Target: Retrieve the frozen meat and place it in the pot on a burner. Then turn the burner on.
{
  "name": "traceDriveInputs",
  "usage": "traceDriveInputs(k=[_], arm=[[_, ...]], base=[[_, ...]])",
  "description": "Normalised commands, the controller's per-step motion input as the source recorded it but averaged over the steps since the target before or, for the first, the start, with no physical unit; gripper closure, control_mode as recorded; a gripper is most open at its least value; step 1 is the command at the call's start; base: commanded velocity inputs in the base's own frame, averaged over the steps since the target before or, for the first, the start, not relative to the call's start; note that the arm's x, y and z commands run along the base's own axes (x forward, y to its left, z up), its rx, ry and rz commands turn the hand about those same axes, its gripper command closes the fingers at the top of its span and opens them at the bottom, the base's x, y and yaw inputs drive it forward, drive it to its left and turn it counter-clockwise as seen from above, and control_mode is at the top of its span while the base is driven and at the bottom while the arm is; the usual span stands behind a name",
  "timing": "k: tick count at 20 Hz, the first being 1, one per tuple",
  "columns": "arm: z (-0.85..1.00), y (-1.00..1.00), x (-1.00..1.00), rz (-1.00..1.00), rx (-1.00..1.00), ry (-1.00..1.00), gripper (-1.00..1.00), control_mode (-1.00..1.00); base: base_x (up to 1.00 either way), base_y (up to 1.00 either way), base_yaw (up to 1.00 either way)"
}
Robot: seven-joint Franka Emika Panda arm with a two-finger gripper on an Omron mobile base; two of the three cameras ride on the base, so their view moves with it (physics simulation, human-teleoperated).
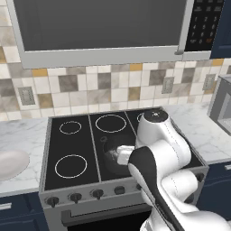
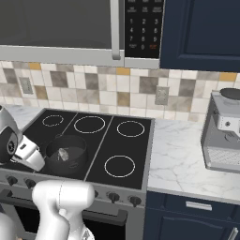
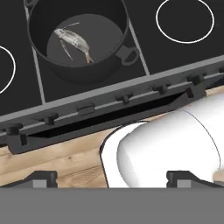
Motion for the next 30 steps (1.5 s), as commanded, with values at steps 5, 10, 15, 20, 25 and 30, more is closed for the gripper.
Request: traceDriveInputs(k=[5,10,15,20,25,30], arm=[[0.0,0.15,-0.43,0.0,0.0,-0.11,-1.0,-1.0],[-0.5,0.49,-0.39,0.0,-0.01,-0.24,-1.0,-1.0],[-0.97,0.22,-0.18,0.01,-0.02,-0.32,-1.0,-1.0],[-1.0,0.05,0.01,0.11,0.0,-0.56,-1.0,-1.0],[-0.82,0.1,-0.07,0.3,0.03,-0.39,-1.0,-1.0],[-0.56,-0.38,-0.56,0.27,0.0,-0.39,-1.0,-1.0]], base=[[0.0,0.0,0.0],[0.0,0.0,0.0],[0.0,0.0,0.0],[0.0,0.0,0.0],[0.0,0.0,0.0],[0.0,0.0,0.0]])
